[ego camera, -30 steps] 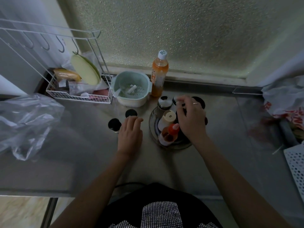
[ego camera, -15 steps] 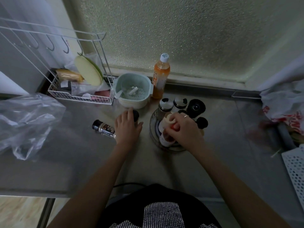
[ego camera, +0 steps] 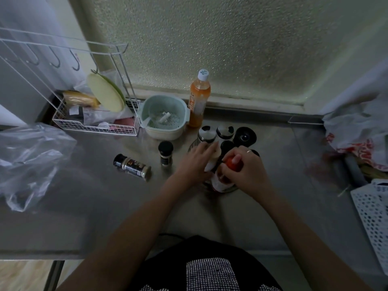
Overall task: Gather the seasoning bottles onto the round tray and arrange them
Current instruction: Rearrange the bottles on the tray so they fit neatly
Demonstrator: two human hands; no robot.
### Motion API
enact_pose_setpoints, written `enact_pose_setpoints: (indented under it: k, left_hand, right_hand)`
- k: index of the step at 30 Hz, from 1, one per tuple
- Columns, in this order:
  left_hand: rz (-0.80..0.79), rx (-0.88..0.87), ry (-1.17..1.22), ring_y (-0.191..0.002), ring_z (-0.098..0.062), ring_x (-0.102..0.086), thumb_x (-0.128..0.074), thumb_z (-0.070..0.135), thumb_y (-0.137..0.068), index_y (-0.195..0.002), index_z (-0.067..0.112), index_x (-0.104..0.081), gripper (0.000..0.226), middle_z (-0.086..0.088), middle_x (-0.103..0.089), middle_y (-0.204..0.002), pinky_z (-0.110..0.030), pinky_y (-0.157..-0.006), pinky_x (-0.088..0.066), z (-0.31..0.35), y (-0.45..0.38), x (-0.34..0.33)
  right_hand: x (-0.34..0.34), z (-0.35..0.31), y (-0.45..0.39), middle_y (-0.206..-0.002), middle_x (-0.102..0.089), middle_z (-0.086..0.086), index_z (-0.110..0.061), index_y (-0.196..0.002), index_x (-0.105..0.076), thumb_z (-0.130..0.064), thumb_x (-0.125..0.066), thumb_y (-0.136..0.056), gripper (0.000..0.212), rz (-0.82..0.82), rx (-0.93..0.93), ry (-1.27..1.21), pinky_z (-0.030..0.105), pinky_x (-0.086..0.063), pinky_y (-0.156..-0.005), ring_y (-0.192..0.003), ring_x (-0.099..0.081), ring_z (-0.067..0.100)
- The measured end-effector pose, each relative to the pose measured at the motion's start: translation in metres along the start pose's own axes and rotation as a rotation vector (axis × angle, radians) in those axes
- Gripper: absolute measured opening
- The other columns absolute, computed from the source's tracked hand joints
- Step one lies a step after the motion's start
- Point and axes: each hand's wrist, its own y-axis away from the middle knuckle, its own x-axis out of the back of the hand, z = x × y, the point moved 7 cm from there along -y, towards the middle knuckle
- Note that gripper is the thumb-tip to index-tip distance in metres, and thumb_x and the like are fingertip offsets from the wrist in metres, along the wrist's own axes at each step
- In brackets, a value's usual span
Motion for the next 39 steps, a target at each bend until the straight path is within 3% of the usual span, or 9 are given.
enact_pose_setpoints:
  k: [6,13,20,24,29,32,35,37,39]
  left_hand:
    - [0.192,0.104,0.189,-0.111,-0.025,-0.051,-0.074,0.033,-0.074,-0.119,0.013,-0.048,0.055,-0.007,-0.050,-0.125,-0.034,-0.080,-0.046,-0.006,-0.009,0.016]
    - [0.397,0.317,0.358,-0.094,-0.027,-0.054,-0.075,0.023,-0.072,-0.113,0.006,-0.052,0.050,-0.014,-0.047,-0.113,-0.029,-0.074,-0.040,-0.030,0.016,0.031]
    - [0.317,0.197,0.374,-0.103,-0.028,-0.057,-0.069,0.017,-0.079,-0.127,0.012,-0.046,0.054,-0.011,-0.045,-0.126,-0.043,-0.086,-0.051,-0.029,0.005,0.024]
    - [0.384,0.256,0.469,-0.104,-0.014,-0.050,-0.058,0.002,-0.081,-0.127,0.009,-0.047,0.048,-0.013,-0.045,-0.130,-0.028,-0.087,-0.045,-0.039,0.022,0.028]
    - [0.263,0.246,0.456,-0.104,-0.029,-0.057,-0.064,0.012,-0.077,-0.122,0.009,-0.049,0.048,-0.014,-0.048,-0.124,-0.043,-0.085,-0.052,-0.043,0.043,0.001]
    - [0.245,0.252,0.451,-0.112,-0.027,-0.052,-0.069,0.033,-0.071,-0.127,0.012,-0.043,0.065,-0.011,-0.051,-0.121,-0.044,-0.089,-0.049,-0.042,0.044,-0.012]
    - [0.248,0.336,0.431,-0.116,-0.028,-0.048,-0.073,0.043,-0.072,-0.126,0.014,-0.043,0.068,-0.011,-0.050,-0.125,-0.046,-0.090,-0.048,-0.042,0.036,-0.011]
    - [0.290,0.376,0.417,-0.112,-0.028,-0.050,-0.070,0.045,-0.075,-0.121,0.015,-0.046,0.060,-0.009,-0.052,-0.121,-0.046,-0.086,-0.049,-0.040,0.028,-0.005]
    - [0.331,0.377,0.386,-0.108,-0.029,-0.052,-0.068,0.043,-0.077,-0.118,0.015,-0.048,0.054,-0.008,-0.053,-0.117,-0.046,-0.084,-0.050,-0.037,0.023,0.000]
  right_hand:
    - [0.011,0.003,0.000,-0.086,-0.060,0.001,-0.024,-0.081,-0.059,-0.015,-0.074,-0.072,0.020,0.044,-0.028,-0.049,0.015,-0.039,-0.069,-0.080,-0.055,0.012]
    - [0.005,0.003,-0.002,-0.087,-0.060,0.002,-0.023,-0.081,-0.058,-0.013,-0.073,-0.071,0.020,0.029,-0.036,-0.059,0.010,-0.036,-0.066,-0.079,-0.052,0.002]
    - [-0.016,-0.005,-0.009,-0.091,-0.057,-0.010,-0.023,-0.092,-0.060,-0.021,-0.074,-0.075,0.022,-0.072,0.028,-0.073,0.011,-0.038,-0.074,-0.085,-0.052,-0.001]
    - [-0.040,-0.012,-0.016,-0.099,-0.054,-0.011,-0.022,-0.106,-0.059,-0.020,-0.070,-0.080,0.028,-0.184,0.054,-0.056,0.010,-0.035,-0.078,-0.091,-0.049,0.001]
    - [-0.053,-0.012,-0.022,-0.124,-0.057,0.003,-0.025,-0.135,-0.045,-0.010,-0.057,-0.090,0.049,-0.257,0.036,-0.119,0.014,-0.039,-0.089,-0.104,-0.052,0.005]
    - [-0.052,0.000,-0.022,-0.128,-0.057,0.004,-0.030,-0.143,-0.032,-0.007,-0.053,-0.091,0.060,-0.278,-0.033,-0.126,0.022,-0.046,-0.085,-0.094,-0.060,0.008]
    - [-0.053,0.006,-0.019,-0.118,-0.062,0.004,-0.026,-0.145,-0.031,-0.002,-0.046,-0.093,0.059,-0.330,-0.046,-0.131,0.008,-0.044,-0.072,-0.075,-0.059,-0.005]
    - [-0.049,0.007,-0.018,-0.116,-0.062,0.004,-0.020,-0.143,-0.036,0.001,-0.043,-0.092,0.056,-0.271,-0.054,-0.156,0.006,-0.045,-0.075,-0.075,-0.058,-0.009]
    - [-0.036,0.007,-0.017,-0.119,-0.063,0.010,-0.012,-0.135,-0.048,0.003,-0.043,-0.091,0.047,-0.064,-0.039,-0.154,0.023,-0.052,-0.087,-0.090,-0.063,0.007]
